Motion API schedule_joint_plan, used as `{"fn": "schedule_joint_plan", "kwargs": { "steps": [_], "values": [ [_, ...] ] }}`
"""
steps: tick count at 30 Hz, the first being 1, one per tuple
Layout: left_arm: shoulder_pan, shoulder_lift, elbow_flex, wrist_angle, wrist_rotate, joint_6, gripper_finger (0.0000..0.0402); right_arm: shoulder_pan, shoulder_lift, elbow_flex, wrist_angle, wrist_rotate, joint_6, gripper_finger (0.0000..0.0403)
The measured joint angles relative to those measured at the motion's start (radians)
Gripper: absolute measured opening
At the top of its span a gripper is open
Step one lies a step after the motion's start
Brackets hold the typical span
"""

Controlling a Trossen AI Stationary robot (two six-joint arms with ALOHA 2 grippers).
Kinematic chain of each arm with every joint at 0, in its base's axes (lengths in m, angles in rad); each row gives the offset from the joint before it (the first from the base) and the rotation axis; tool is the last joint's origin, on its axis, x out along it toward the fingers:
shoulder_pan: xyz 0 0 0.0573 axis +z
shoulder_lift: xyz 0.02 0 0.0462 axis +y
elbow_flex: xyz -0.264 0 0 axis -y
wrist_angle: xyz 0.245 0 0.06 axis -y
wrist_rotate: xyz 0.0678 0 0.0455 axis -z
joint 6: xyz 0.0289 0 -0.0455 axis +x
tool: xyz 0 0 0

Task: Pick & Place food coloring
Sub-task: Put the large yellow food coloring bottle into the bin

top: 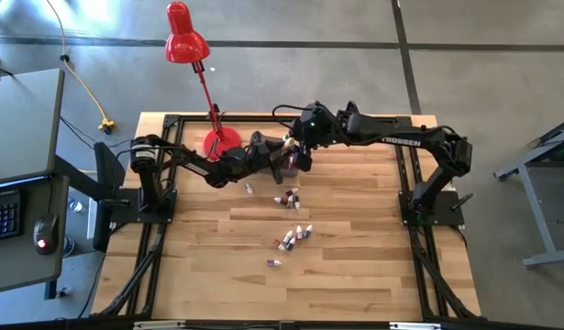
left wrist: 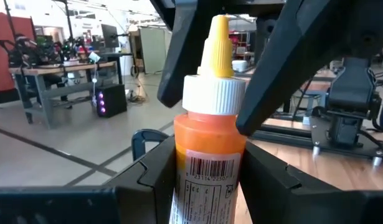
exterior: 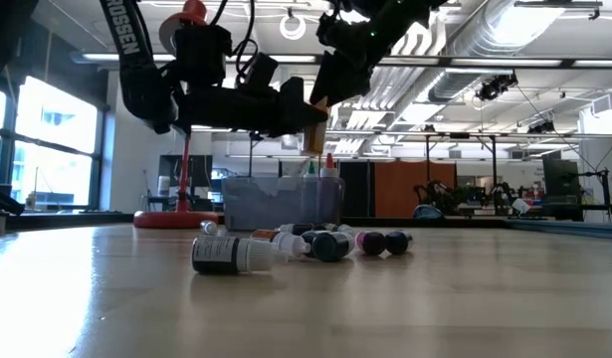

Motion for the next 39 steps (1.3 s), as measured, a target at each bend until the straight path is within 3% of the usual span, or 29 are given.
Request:
{"fn": "schedule_joint_plan", "kwargs": {
  "steps": [6, 16, 33, 39],
  "values": [
    [0.0, 0.0, 0.0, -0.007, 0.0, -0.002, 0.0145, 0.0, 0.0, 0.0, 0.01, 0.008, 0.001, 0.0183],
    [0.0, 0.0, 0.0, -0.008, -0.003, 0.001, 0.0145, 0.0, 0.0, 0.0, -0.008, 0.005, 0.003, 0.0116],
    [-0.002, 0.0, 0.0, -0.015, -0.03, -0.001, 0.0146, 0.0, 0.007, 0.0, -0.006, 0.01, 0.022, 0.0115],
    [-0.001, 0.001, -0.001, -0.054, -0.052, -0.027, 0.0182, 0.005, 0.067, 0.002, 0.006, 0.045, 0.02, 0.0115]
  ]
}}
